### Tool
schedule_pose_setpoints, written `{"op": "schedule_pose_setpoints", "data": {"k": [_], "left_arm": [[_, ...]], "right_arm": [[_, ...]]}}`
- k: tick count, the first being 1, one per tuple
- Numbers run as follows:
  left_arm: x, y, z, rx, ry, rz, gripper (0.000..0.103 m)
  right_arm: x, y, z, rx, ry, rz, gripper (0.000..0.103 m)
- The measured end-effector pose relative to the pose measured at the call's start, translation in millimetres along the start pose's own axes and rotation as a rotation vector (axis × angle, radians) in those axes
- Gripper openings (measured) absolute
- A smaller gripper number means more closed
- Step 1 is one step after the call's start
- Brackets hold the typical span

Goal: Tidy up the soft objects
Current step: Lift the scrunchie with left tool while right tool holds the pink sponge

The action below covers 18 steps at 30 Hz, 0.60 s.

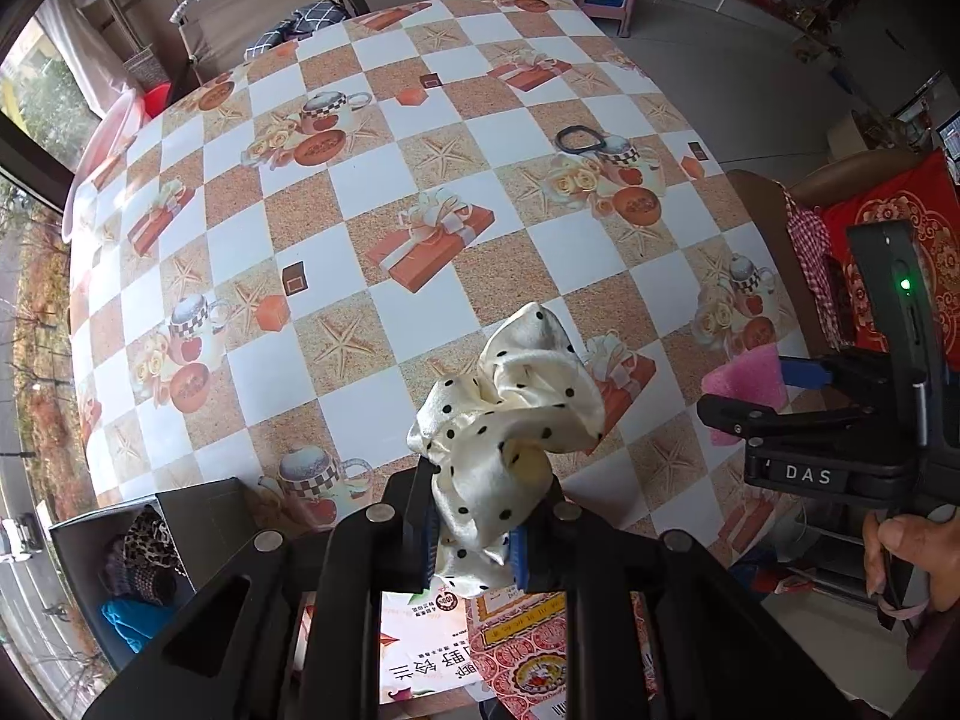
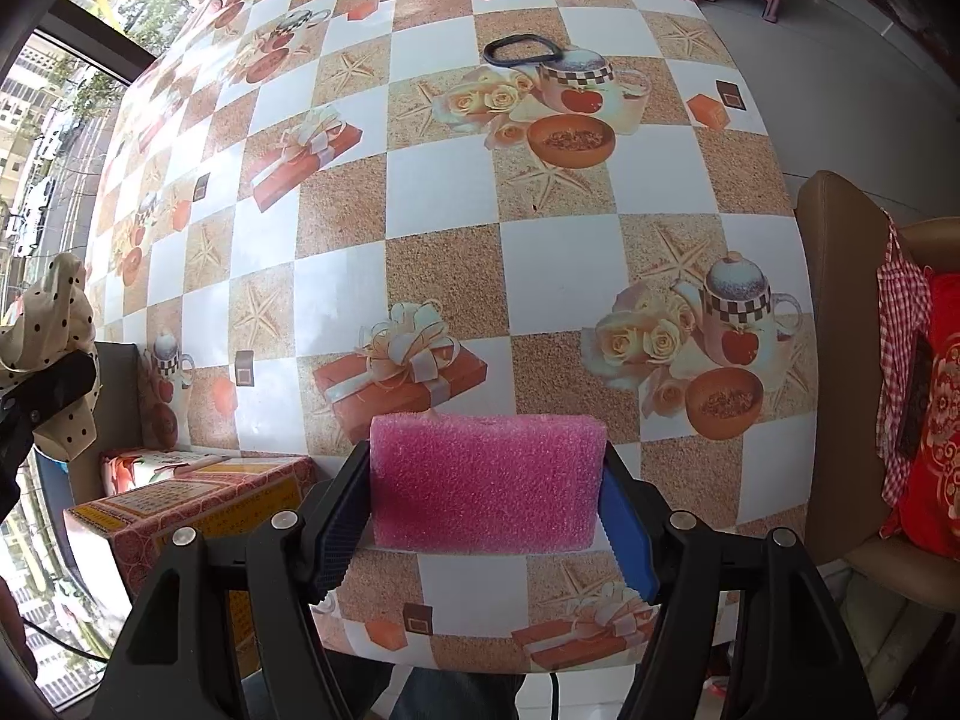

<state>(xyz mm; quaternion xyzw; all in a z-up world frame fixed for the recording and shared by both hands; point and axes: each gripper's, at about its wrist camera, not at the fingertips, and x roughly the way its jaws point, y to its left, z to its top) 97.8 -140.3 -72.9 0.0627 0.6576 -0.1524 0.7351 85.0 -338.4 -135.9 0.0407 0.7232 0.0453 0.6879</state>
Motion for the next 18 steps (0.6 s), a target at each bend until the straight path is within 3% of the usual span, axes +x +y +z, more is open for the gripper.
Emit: {"op": "schedule_pose_setpoints", "data": {"k": [18], "left_arm": [[-28,-1,-29,0.027,-0.048,-0.033,0.020]], "right_arm": [[-12,14,-25,0.006,-0.013,-0.027,0.071]]}}
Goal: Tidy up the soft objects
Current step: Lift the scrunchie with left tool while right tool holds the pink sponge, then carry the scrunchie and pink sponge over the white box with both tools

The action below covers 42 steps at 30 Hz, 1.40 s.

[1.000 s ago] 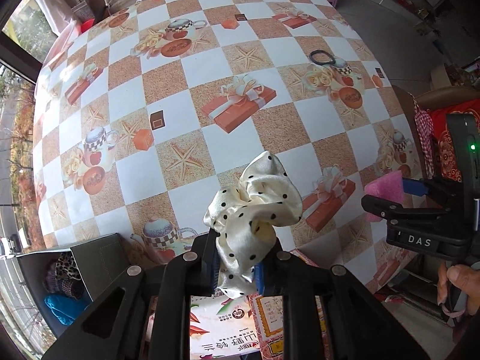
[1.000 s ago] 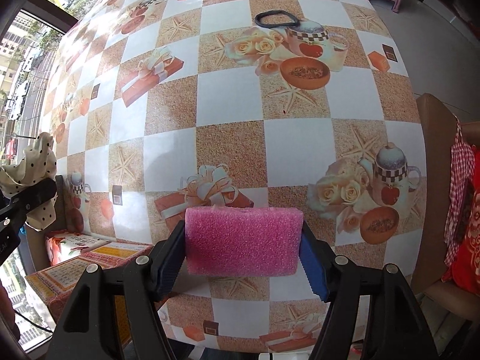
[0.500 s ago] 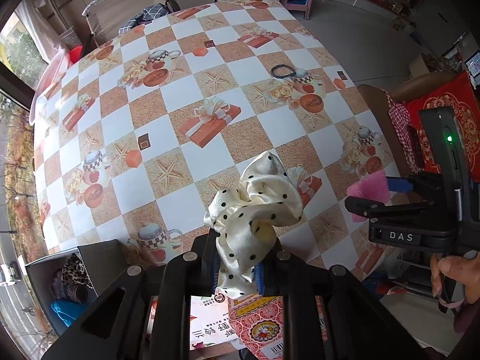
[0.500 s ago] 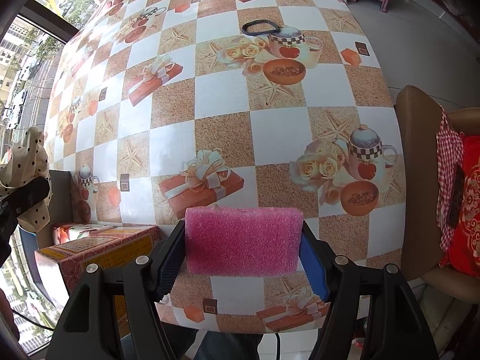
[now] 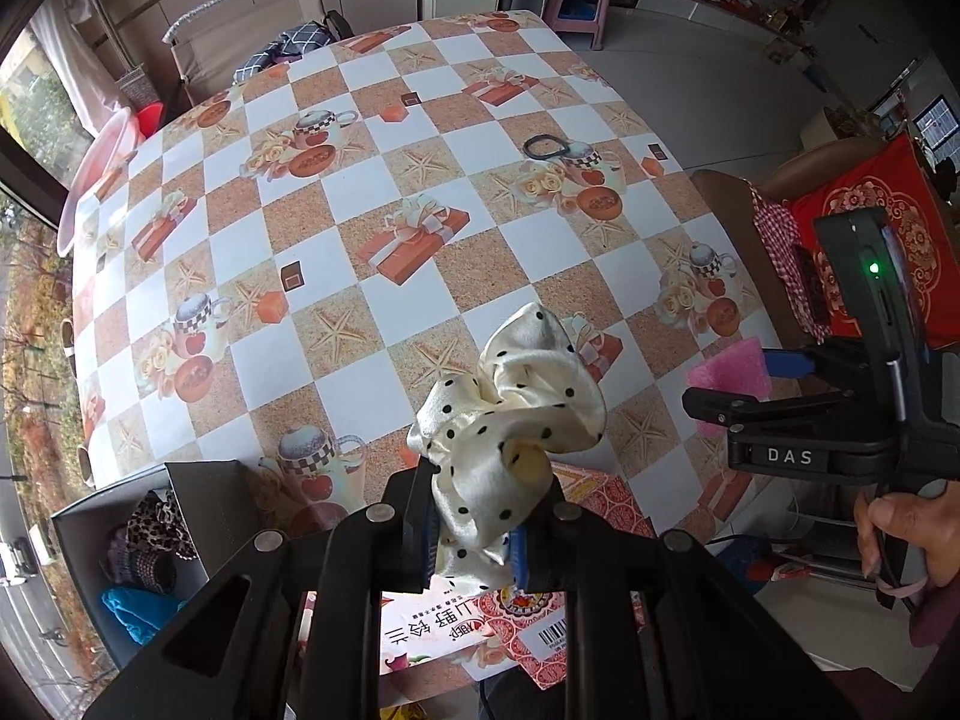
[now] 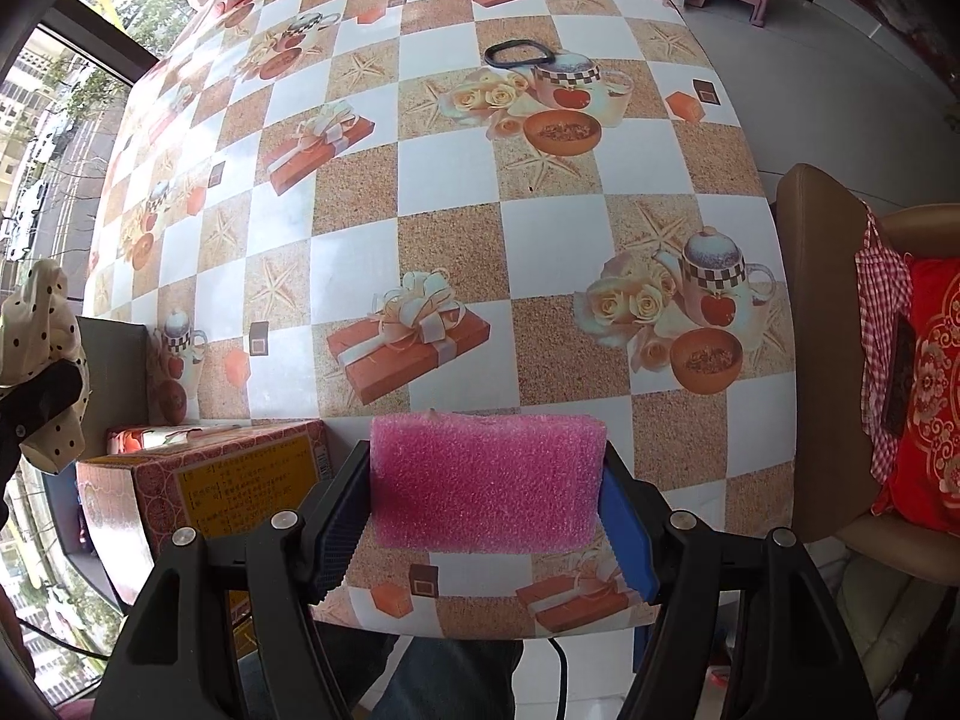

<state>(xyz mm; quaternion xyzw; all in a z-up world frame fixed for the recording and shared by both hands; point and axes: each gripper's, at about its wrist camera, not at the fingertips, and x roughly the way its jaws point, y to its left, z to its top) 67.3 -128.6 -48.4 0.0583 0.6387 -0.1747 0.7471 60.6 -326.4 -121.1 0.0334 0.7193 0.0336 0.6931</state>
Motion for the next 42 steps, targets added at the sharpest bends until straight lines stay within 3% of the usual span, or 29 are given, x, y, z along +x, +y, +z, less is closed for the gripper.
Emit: {"op": "schedule_pose_setpoints", "data": {"k": [13,22,35,42], "left_arm": [[-13,36,-52,-0.072,0.009,0.015,0.020],[-13,53,-99,-0.102,0.051,0.013,0.020],[-23,103,-147,-0.265,0.050,0.042,0.020],[-31,143,-177,-0.408,0.038,0.080,0.020]], "right_arm": [[-1,22,-33,-0.065,0.027,-0.009,0.071],[8,60,-74,-0.191,0.104,0.021,0.071],[17,147,-106,-0.466,0.207,0.108,0.071],[9,213,-106,-0.645,0.203,0.152,0.071]]}}
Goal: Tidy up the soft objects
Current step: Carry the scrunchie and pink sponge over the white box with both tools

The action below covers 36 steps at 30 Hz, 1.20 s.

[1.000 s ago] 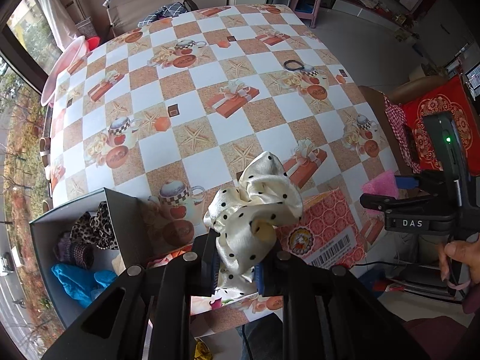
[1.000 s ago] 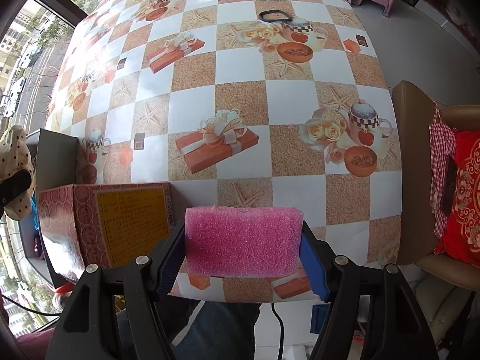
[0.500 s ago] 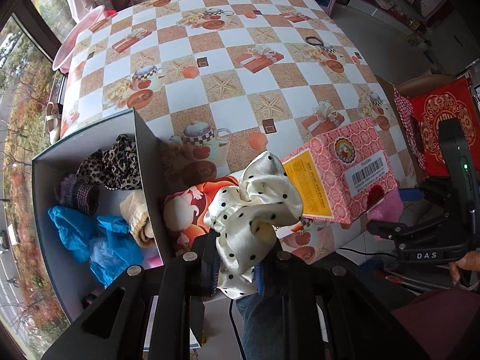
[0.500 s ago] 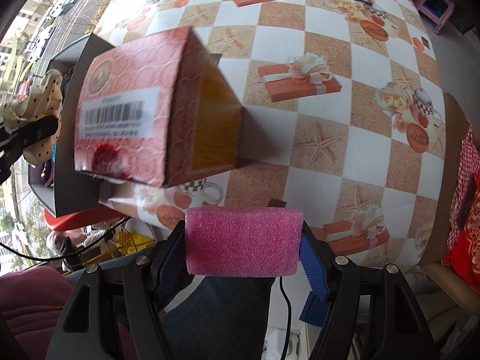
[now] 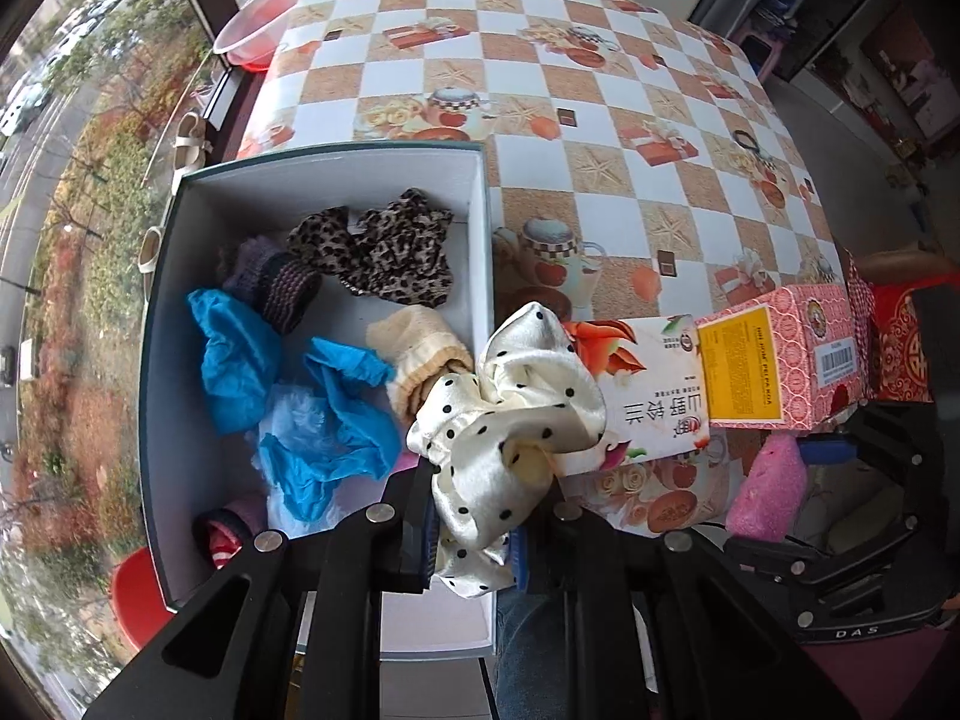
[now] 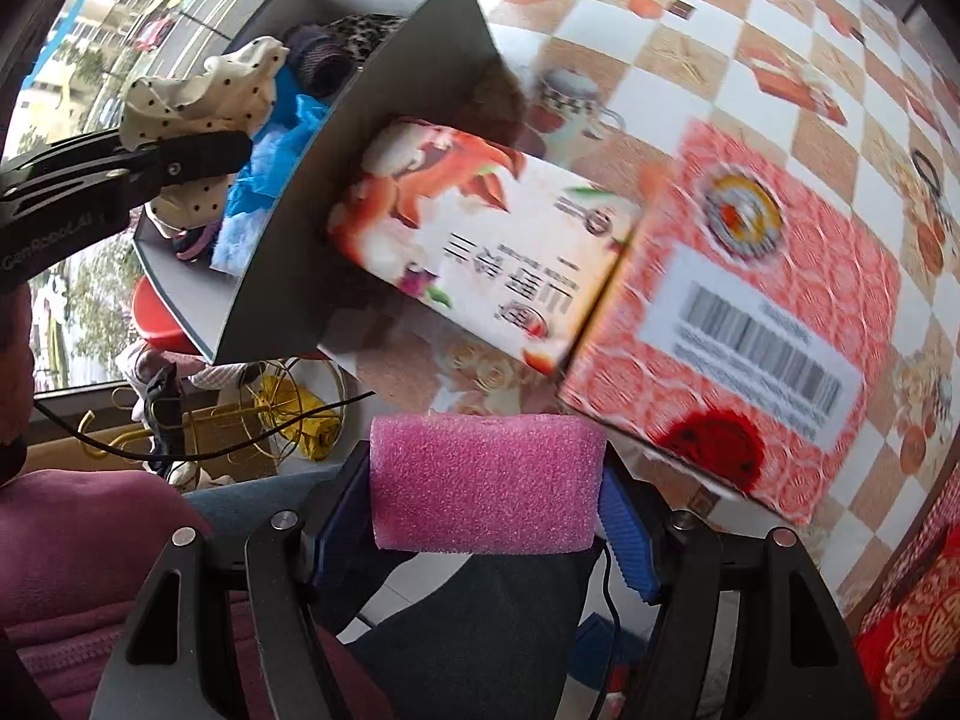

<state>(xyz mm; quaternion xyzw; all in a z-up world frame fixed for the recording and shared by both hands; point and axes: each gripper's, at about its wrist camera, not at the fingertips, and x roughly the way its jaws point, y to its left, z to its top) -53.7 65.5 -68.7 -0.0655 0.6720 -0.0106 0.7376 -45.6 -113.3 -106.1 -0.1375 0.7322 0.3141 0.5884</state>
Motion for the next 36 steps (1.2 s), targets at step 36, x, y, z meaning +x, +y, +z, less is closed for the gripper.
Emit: {"op": "schedule_pose_setpoints", "data": {"k": [36], "left_arm": [[18,98,-39,-0.442,-0.010,0.067,0.020]], "right_arm": [[-27,113,143,-0.253,-0.102,-0.059,0.071]]}}
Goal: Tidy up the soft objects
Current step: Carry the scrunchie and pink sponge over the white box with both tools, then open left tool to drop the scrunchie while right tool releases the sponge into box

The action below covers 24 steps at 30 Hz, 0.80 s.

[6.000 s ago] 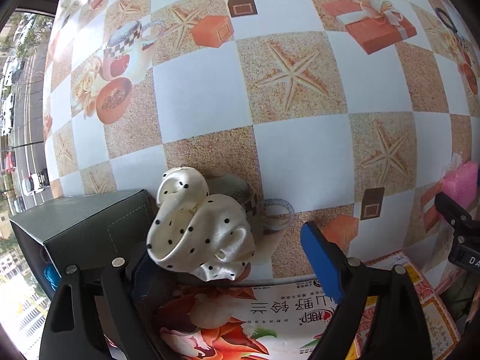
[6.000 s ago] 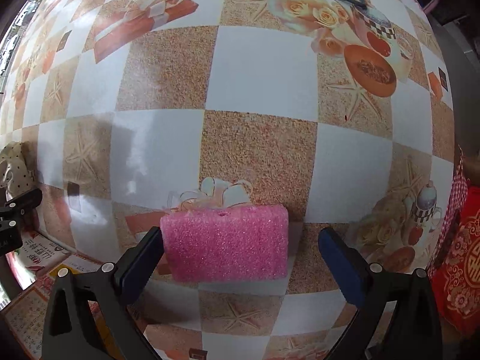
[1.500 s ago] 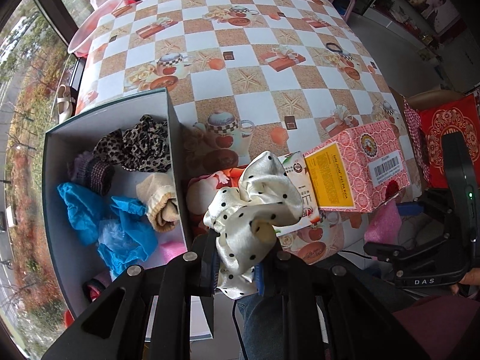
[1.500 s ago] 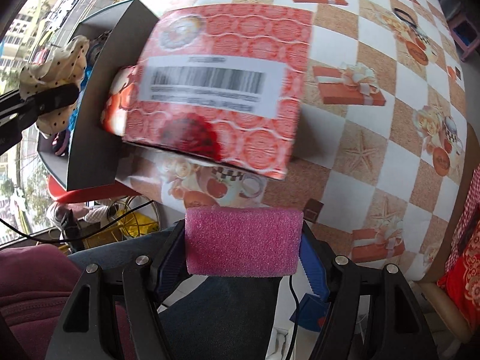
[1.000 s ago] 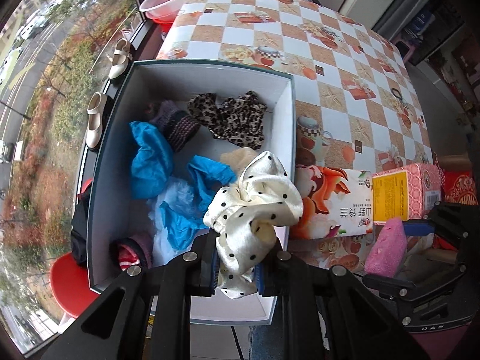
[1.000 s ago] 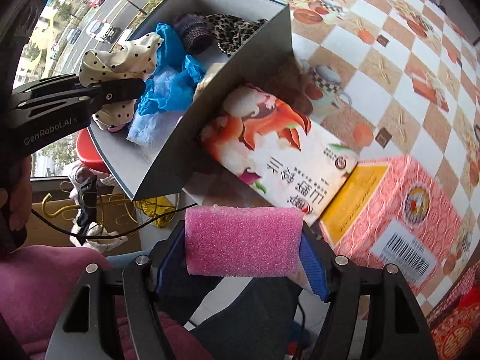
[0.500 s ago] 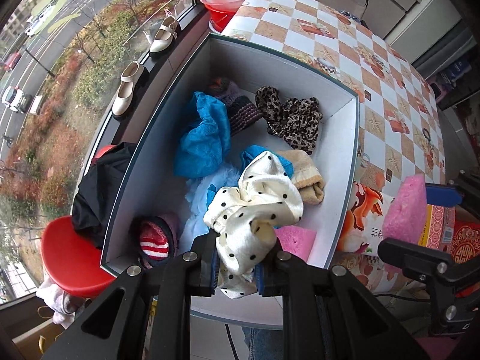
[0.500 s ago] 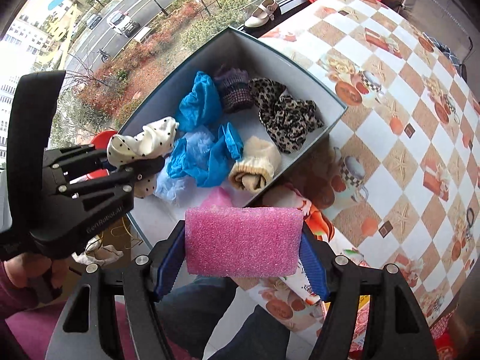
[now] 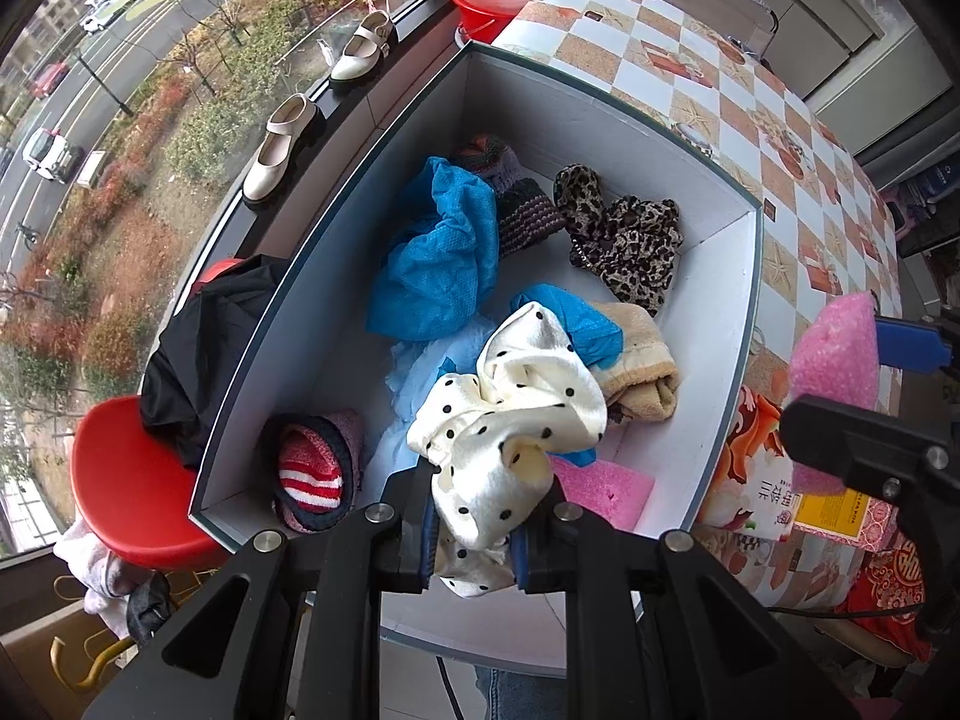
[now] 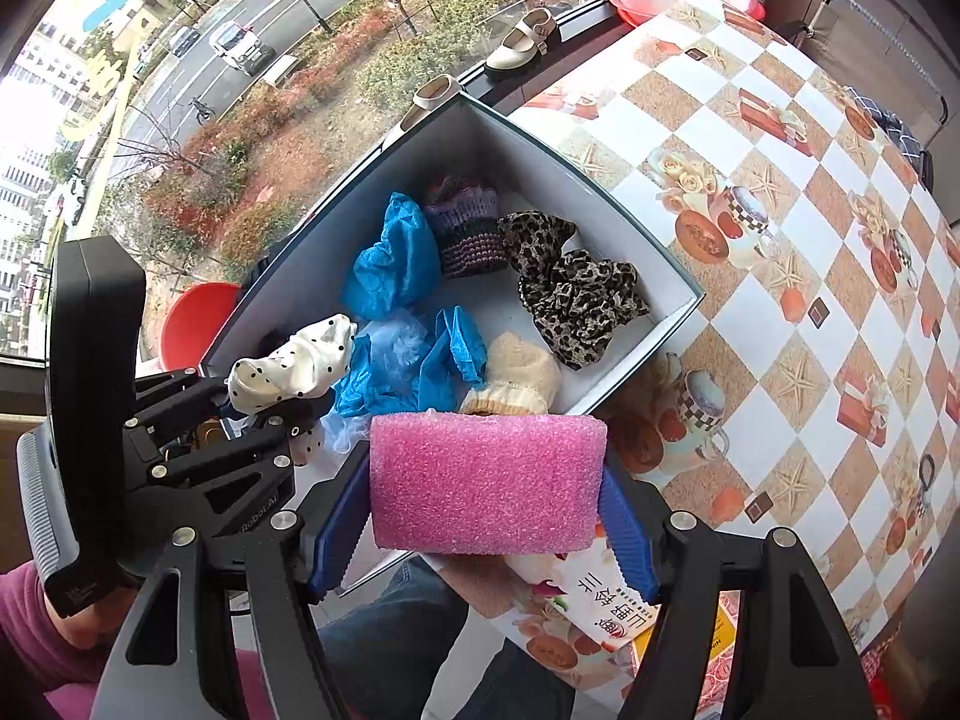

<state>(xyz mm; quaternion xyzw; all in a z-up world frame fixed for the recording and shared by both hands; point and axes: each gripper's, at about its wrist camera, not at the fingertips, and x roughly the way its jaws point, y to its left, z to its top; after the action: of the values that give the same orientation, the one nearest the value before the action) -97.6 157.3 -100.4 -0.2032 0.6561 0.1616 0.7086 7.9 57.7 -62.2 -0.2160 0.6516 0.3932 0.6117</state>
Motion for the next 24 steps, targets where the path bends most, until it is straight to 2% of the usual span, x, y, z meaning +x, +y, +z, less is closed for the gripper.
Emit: {"op": "schedule_pose_setpoints", "data": {"k": [24], "left_arm": [[6,1,5,-0.003,0.013,0.002,0.021]], "right_arm": [[7,7,19,-0.027,0.011,-0.010,0.071]]}}
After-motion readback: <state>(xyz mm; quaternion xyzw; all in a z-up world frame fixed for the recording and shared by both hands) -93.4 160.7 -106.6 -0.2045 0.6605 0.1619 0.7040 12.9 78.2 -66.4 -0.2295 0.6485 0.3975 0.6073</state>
